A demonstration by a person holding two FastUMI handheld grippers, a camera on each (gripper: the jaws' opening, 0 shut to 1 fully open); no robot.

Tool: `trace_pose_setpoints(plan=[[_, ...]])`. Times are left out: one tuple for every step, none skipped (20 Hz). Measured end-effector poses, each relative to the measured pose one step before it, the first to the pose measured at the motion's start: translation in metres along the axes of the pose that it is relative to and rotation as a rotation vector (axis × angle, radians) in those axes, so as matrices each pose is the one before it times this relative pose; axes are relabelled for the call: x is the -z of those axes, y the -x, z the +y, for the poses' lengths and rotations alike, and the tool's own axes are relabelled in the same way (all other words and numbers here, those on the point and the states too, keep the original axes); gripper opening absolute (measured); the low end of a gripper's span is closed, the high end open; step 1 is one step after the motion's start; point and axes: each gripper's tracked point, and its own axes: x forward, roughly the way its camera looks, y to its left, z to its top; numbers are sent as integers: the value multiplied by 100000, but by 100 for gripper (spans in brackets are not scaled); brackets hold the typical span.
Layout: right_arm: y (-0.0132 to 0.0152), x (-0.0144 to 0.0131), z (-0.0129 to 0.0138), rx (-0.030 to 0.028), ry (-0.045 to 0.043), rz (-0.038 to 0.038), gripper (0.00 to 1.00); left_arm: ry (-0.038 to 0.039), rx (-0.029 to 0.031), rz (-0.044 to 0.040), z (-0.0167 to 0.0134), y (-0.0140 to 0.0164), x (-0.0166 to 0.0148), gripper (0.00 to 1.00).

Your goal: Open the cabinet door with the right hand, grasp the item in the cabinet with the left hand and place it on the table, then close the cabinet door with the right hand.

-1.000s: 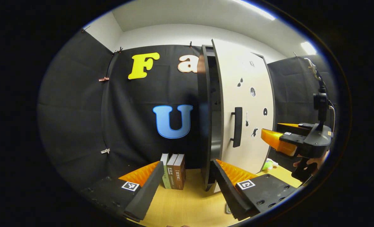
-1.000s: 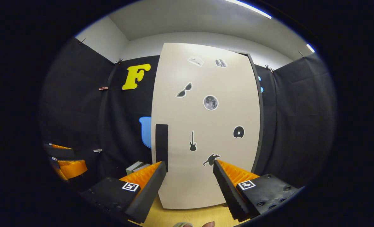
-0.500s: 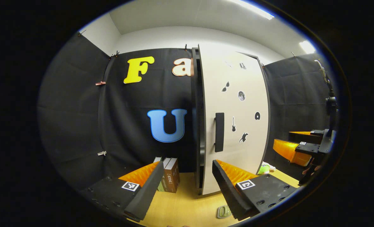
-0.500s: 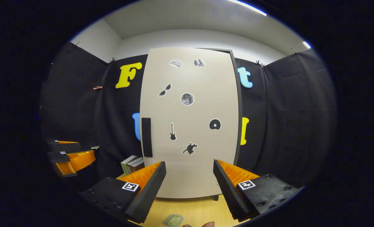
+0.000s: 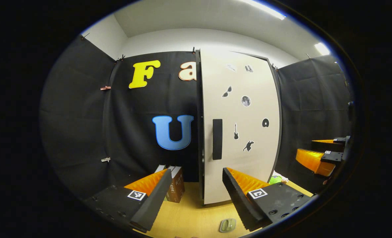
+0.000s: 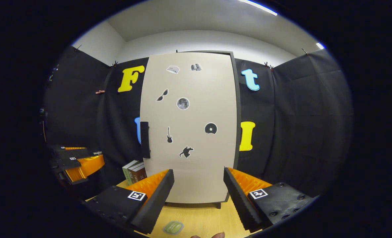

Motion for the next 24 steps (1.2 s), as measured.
trace_pose_setpoints(plan=[[43,52,-332,369,104,-159,97,-255,-177,-68,-316,-29,27,99],[6,99,-278,320,198,-90,97,-143,201,36,-330,-32,69,96],[17,95,-254,76,387,-189,97,-135,393,151,-395,-14,28,96],[-30,89,-311,135,463,133,97,-217,369,59,-306,-73,75,96],[2,66,-317,48,683,-219,97,-195,78,-104,-245,32,-58,96],[-5,12,-307,279,737,-254,97,-80,184,-155,-244,103,4,96],[91,-66,-335,387,253,-300,97,33,360,-83,-298,11,-11,99],[46,-75,-216,115,-420,-245,97,70,394,-44,-359,-107,82,97],[77,-60,-192,42,-706,-89,97,6,59,50,-196,-21,-30,97],[33,-58,-179,163,-383,-184,97,133,142,83,-124,-3,37,96],[-83,11,-265,245,24,-160,97,135,34,2,-201,-57,-23,96],[-12,-37,-215,247,333,-345,97,-7,7,-144,-168,42,-104,96],[13,-47,-199,121,316,-363,97,-459,-218,-270,-123,37,-150,96],[53,7,-139,72,273,-285,97,-338,-201,-141,6,18,38,97],[117,15,-140,229,478,-221,97,-506,-58,-237,-125,6,-127,97],[65,-7,-159,186,637,-363,97,-338,37,-143,-134,72,-10,97],[98,3,-56,-104,496,35,97,-237,47,-184,-98,59,-75,97],[-10,90,-100,14,246,-123,97,-108,46,-144,-68,-46,-16,97],[77,-2,-24,-48,56,-50,97,15,20,-62,-134,12,2,97],[106,20,-64,-87,-236,-42,97,105,46,41,-71,-20,83,97],[104,-47,-44,-32,-195,-134,97,151,-12,-1,-107,14,1,97],[78,-57,-34,-161,-230,-172,97,67,66,106,-132,105,31,97],[71,-11,-23,-135,-412,60,97,-101,24,34,-48,-25,-37,96],[-4,68,-36,-93,-159,-95,97,-248,-57,-103,-55,33,-33,97]])
